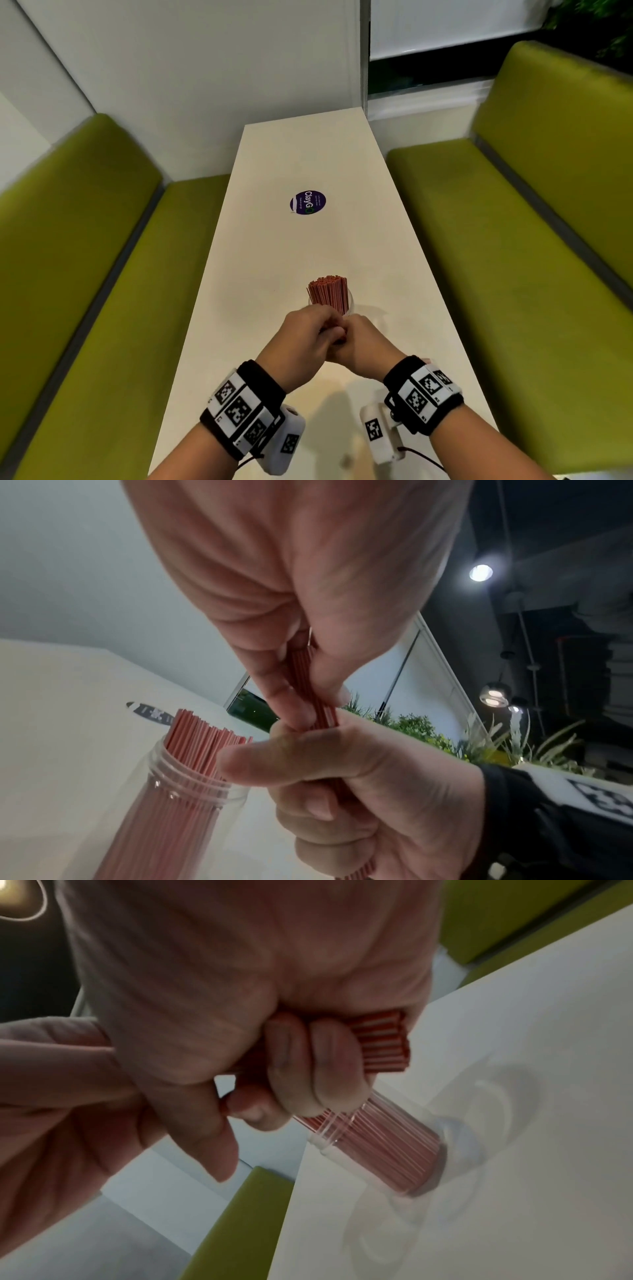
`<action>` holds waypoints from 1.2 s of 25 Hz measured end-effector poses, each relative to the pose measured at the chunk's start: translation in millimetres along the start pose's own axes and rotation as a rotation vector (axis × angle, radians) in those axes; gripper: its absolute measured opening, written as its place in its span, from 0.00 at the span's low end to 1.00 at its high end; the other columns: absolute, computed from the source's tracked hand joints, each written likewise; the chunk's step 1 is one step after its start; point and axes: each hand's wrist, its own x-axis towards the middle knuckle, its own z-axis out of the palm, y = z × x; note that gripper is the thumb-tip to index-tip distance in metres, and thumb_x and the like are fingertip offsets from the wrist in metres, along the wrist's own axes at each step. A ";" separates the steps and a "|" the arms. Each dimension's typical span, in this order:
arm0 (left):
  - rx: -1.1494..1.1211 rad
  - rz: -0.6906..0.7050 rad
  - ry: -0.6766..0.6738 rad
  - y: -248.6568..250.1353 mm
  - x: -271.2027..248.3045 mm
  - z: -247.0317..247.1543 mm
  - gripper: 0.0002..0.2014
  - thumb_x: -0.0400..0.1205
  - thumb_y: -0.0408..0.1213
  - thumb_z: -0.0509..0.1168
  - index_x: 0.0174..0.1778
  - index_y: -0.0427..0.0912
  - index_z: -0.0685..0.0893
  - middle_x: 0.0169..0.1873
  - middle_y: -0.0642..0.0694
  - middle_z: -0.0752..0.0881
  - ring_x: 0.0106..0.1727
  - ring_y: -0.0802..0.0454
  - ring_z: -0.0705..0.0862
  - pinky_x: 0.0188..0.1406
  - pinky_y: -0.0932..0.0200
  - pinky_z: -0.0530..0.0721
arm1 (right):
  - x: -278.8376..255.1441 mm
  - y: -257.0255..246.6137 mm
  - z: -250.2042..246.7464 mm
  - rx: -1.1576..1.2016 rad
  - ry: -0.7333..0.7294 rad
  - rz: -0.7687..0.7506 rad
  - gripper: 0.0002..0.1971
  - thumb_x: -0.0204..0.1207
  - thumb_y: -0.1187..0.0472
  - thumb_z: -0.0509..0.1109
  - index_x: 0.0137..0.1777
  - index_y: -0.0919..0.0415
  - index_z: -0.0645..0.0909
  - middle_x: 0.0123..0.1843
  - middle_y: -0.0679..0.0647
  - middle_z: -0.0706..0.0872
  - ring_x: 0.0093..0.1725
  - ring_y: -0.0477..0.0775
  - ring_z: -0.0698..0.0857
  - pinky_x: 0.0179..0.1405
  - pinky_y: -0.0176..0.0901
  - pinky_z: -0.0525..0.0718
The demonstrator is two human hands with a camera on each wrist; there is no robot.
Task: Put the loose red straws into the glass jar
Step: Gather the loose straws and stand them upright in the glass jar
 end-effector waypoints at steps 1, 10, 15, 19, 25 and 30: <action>0.015 -0.003 -0.026 2.6 4.0 -3.7 0.06 0.82 0.31 0.67 0.49 0.45 0.88 0.43 0.53 0.88 0.46 0.56 0.85 0.48 0.61 0.82 | 0.9 0.2 -0.2 0.033 0.011 0.001 0.20 0.73 0.69 0.75 0.26 0.49 0.73 0.17 0.37 0.76 0.20 0.36 0.72 0.25 0.26 0.66; 0.350 -0.157 0.144 -5.5 67.6 -81.2 0.06 0.84 0.33 0.65 0.48 0.41 0.88 0.38 0.49 0.85 0.43 0.49 0.81 0.42 0.59 0.74 | -14.1 35.0 -18.2 0.146 0.381 0.112 0.28 0.57 0.38 0.82 0.56 0.39 0.78 0.60 0.39 0.81 0.64 0.40 0.76 0.57 0.38 0.75; 0.461 -0.179 -0.089 -18.0 89.7 -43.0 0.09 0.85 0.34 0.62 0.50 0.38 0.87 0.48 0.42 0.89 0.51 0.45 0.83 0.46 0.57 0.77 | -19.6 50.5 -26.9 0.145 0.416 0.153 0.18 0.64 0.37 0.75 0.51 0.40 0.79 0.56 0.39 0.83 0.64 0.44 0.76 0.66 0.53 0.79; 0.528 -0.191 -0.218 -35.0 96.1 -10.0 0.08 0.85 0.33 0.60 0.46 0.38 0.84 0.47 0.39 0.87 0.49 0.42 0.81 0.44 0.56 0.73 | -25.0 62.4 -25.7 0.170 0.408 0.183 0.11 0.69 0.40 0.74 0.47 0.41 0.82 0.53 0.37 0.84 0.61 0.38 0.77 0.59 0.64 0.86; 0.502 -0.079 -0.131 -49.7 86.2 8.6 0.08 0.87 0.39 0.58 0.49 0.40 0.80 0.43 0.45 0.79 0.45 0.42 0.81 0.46 0.49 0.80 | -36.0 72.6 -29.7 0.258 0.476 0.180 0.08 0.73 0.45 0.76 0.46 0.45 0.83 0.51 0.38 0.86 0.57 0.39 0.80 0.55 0.57 0.87; 0.615 0.002 0.050 -50.5 76.1 4.2 0.10 0.86 0.47 0.57 0.57 0.50 0.81 0.53 0.53 0.85 0.50 0.46 0.84 0.42 0.50 0.84 | -40.6 80.5 -39.9 0.281 0.526 0.149 0.06 0.78 0.49 0.75 0.46 0.49 0.83 0.49 0.43 0.88 0.53 0.45 0.83 0.55 0.43 0.81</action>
